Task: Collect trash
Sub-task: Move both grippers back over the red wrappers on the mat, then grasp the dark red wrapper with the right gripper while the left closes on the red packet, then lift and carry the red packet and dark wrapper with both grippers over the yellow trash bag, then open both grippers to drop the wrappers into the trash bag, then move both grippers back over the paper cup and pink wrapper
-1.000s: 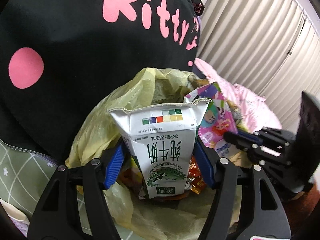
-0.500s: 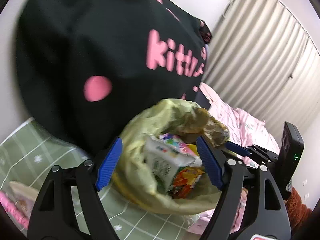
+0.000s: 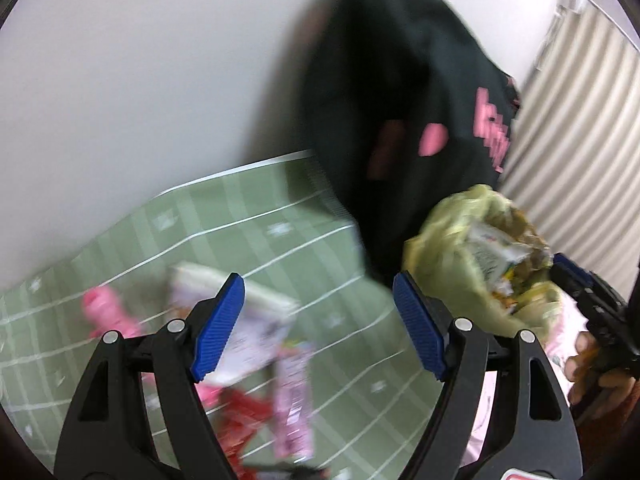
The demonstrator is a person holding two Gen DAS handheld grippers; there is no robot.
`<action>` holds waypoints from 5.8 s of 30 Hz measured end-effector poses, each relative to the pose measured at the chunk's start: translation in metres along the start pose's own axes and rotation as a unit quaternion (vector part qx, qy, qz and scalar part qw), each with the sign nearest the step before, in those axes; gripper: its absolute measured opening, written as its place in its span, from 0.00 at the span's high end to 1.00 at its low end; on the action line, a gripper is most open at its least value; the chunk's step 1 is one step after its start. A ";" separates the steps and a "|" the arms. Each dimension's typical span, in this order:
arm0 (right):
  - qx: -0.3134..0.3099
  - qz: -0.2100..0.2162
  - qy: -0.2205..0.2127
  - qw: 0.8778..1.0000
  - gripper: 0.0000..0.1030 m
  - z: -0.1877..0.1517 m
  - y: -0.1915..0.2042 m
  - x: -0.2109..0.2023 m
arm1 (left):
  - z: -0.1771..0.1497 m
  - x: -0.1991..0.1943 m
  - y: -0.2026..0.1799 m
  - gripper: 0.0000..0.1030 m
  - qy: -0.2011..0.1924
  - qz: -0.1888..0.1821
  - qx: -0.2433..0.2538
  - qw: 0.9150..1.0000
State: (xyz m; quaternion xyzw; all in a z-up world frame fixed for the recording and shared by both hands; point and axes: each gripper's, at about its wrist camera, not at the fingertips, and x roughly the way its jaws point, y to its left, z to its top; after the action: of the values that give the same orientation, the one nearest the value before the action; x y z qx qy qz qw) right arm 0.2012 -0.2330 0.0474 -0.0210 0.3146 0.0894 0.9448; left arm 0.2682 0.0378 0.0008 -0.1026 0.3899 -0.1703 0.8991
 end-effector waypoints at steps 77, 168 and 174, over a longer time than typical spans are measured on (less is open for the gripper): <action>-0.145 0.162 0.149 0.965 0.74 -0.067 0.143 0.077 | -0.105 -0.020 0.070 0.56 0.073 0.052 0.014 0.996; 0.084 -0.040 0.014 0.996 0.60 0.008 -0.104 0.008 | 0.036 0.041 -0.144 0.35 0.022 -0.104 0.104 0.989; 0.059 -0.019 0.002 0.998 0.60 0.017 -0.068 0.007 | 0.024 0.012 -0.077 0.35 -0.010 -0.033 0.048 0.998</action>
State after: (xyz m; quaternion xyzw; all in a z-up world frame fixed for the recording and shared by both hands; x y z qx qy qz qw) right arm 0.2296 -0.2973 0.0559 0.0286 0.3205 0.0525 0.9454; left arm 0.2762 -0.0367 0.0331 -0.0738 0.3688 -0.2173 0.9007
